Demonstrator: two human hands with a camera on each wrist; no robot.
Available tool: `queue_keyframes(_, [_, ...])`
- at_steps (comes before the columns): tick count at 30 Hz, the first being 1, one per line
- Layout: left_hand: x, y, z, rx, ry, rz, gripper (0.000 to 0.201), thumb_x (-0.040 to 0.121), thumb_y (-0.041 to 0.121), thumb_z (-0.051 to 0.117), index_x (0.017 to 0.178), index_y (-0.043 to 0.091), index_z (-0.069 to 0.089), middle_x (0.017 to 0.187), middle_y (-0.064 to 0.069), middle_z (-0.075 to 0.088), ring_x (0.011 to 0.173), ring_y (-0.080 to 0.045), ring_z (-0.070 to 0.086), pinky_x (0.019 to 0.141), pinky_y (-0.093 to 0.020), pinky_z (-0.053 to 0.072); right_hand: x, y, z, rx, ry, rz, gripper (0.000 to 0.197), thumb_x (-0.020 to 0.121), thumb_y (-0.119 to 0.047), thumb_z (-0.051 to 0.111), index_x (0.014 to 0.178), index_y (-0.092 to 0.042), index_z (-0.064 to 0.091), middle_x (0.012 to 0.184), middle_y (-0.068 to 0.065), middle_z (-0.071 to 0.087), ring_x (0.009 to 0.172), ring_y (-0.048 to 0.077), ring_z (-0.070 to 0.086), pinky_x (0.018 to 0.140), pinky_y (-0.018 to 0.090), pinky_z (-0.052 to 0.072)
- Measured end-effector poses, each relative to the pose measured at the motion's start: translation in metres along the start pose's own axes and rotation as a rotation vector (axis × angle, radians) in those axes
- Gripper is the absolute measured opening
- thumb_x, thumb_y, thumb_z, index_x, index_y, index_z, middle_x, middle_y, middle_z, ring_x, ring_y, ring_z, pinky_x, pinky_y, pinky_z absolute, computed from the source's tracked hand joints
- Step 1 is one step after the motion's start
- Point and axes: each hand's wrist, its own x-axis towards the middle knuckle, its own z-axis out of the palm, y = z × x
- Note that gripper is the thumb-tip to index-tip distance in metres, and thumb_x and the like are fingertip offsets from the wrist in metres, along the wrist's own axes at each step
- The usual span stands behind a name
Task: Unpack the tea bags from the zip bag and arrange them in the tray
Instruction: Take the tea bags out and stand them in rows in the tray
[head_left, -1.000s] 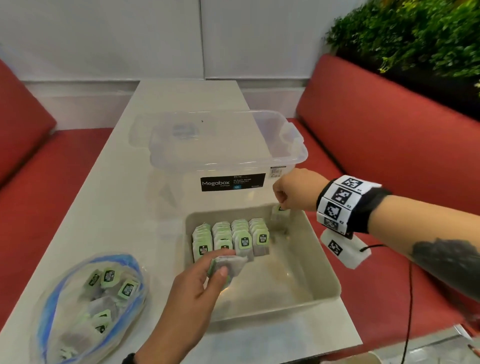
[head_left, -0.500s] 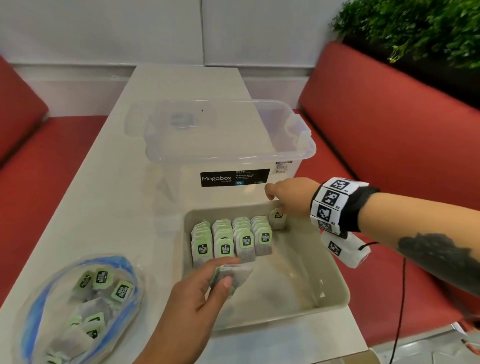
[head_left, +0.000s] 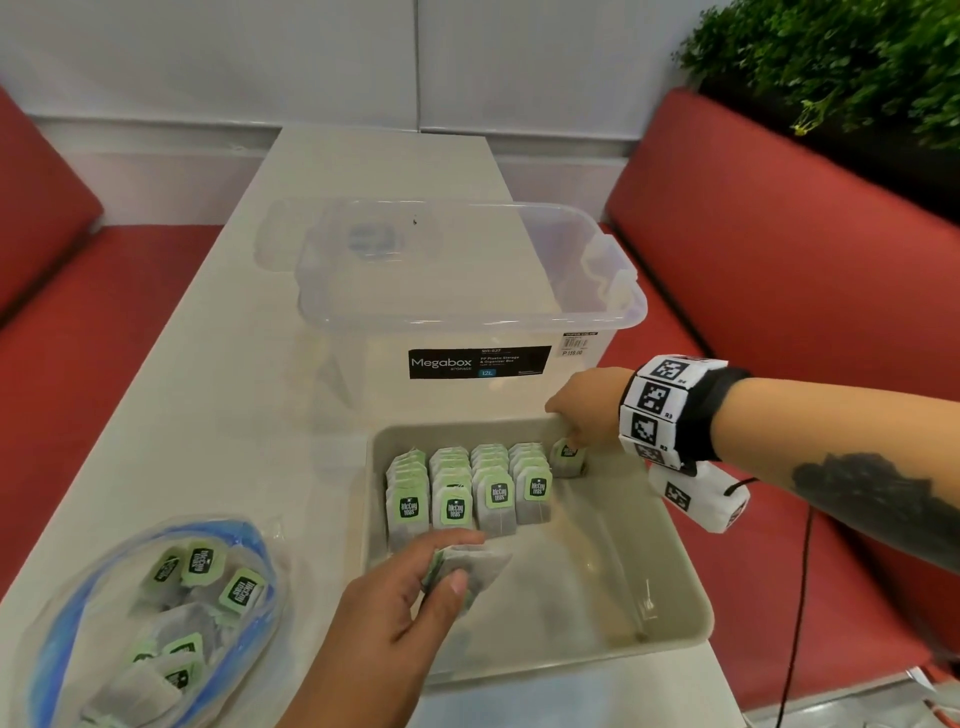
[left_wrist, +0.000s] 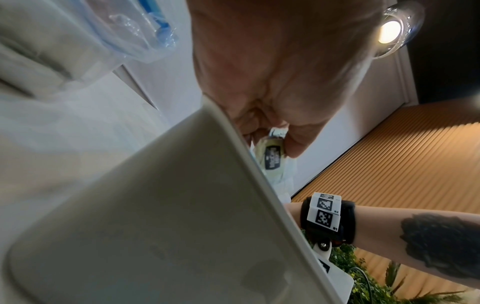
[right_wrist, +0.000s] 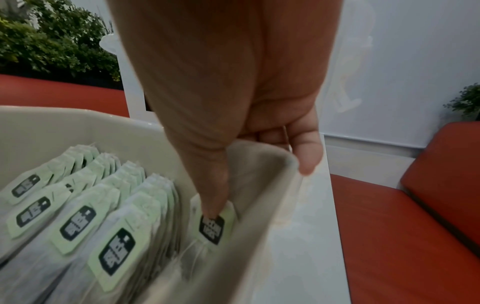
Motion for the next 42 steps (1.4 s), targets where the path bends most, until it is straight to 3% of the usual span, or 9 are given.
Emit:
queue_keyframes(11, [0.002,0.001,0.001,-0.01,0.026,-0.048,0.034,0.07,0.057,0.051,0.103,0.054,0.059,0.092,0.014,0.07,0.085,-0.006,0.066,0.076,-0.017,0.051,0.004,0.001,0.0,-0.019,-0.015,-0.021,0.041,0.09,-0.04,0.056,0.121,-0.014,0.053,0.117,0.004,0.06,0.107,0.023,0.057,0.079,0.031,0.043])
queue_keyframes(15, [0.008,0.007,-0.002,-0.073,0.12,-0.109,0.025,0.088,0.025,0.062,0.098,0.047,0.062,0.082,0.011,0.069,0.059,-0.004,0.057,0.063,-0.015,0.048,-0.005,0.007,-0.01,0.061,0.031,0.018,0.043,0.087,-0.045,0.059,0.117,-0.015,0.055,0.11,0.002,0.06,0.098,0.021,0.057,0.073,0.028,0.044])
queue_keyframes(17, [0.012,0.012,-0.004,-0.113,0.159,-0.147,0.022,0.087,0.025,0.063,0.098,0.044,0.062,0.083,0.007,0.069,0.06,-0.006,0.054,0.066,-0.027,0.05,-0.016,0.009,-0.019,0.121,0.159,0.004,0.039,0.086,-0.047,0.059,0.113,-0.019,0.056,0.107,0.0,0.06,0.096,0.02,0.058,0.074,0.029,0.045])
queue_keyframes(21, [0.02,0.019,-0.006,-0.162,0.25,-0.165,0.021,0.082,0.015,0.068,0.094,0.031,0.063,0.079,0.009,0.071,0.065,-0.007,0.066,0.063,-0.031,0.058,-0.054,-0.012,-0.039,0.469,0.429,-0.176,0.024,0.084,-0.046,0.063,0.09,-0.023,0.058,0.087,-0.006,0.064,0.079,0.014,0.057,0.07,0.028,0.046])
queue_keyframes(27, [0.022,0.027,0.001,-0.136,0.289,-0.147,0.025,0.072,0.013,0.077,0.087,0.028,0.064,0.072,0.002,0.07,0.061,-0.01,0.067,0.046,-0.022,0.052,-0.085,-0.065,-0.029,1.109,0.275,-0.41,0.032,0.076,-0.022,0.078,0.097,-0.026,0.055,0.081,0.0,0.07,0.068,0.01,0.061,0.066,0.024,0.049])
queue_keyframes(30, [0.02,0.027,0.004,-0.149,0.296,-0.145,0.019,0.08,0.012,0.07,0.085,0.028,0.063,0.069,0.001,0.07,0.059,-0.009,0.067,0.045,-0.02,0.051,-0.085,-0.068,-0.02,1.22,0.297,-0.39,0.026,0.078,-0.012,0.075,0.101,-0.019,0.064,0.071,-0.002,0.064,0.059,0.006,0.056,0.059,0.014,0.046])
queue_keyframes(33, [0.018,0.027,0.004,-0.187,0.282,-0.151,0.014,0.088,0.011,0.06,0.088,0.025,0.063,0.071,-0.002,0.072,0.062,-0.015,0.069,0.048,-0.022,0.053,-0.087,-0.065,-0.013,1.352,0.254,-0.393,0.019,0.08,-0.004,0.071,0.092,-0.017,0.067,0.065,-0.001,0.062,0.055,0.01,0.057,0.058,0.021,0.05])
queue_keyframes(39, [0.016,0.028,-0.005,-0.286,0.343,-0.156,0.007,0.089,0.019,0.057,0.093,0.017,0.062,0.077,0.001,0.074,0.068,-0.012,0.071,0.05,-0.022,0.055,-0.096,-0.054,-0.003,1.452,0.406,-0.251,0.019,0.083,-0.003,0.068,0.078,-0.019,0.057,0.058,-0.001,0.057,0.049,0.008,0.053,0.056,0.028,0.049])
queue_keyframes(42, [0.015,0.03,-0.011,-0.353,0.302,-0.145,0.022,0.08,0.03,0.058,0.094,0.014,0.064,0.086,-0.002,0.074,0.078,-0.014,0.071,0.061,-0.029,0.058,-0.099,-0.054,0.002,1.694,0.463,-0.19,0.023,0.084,0.003,0.064,0.079,-0.012,0.048,0.061,0.01,0.054,0.049,0.012,0.059,0.055,0.026,0.053])
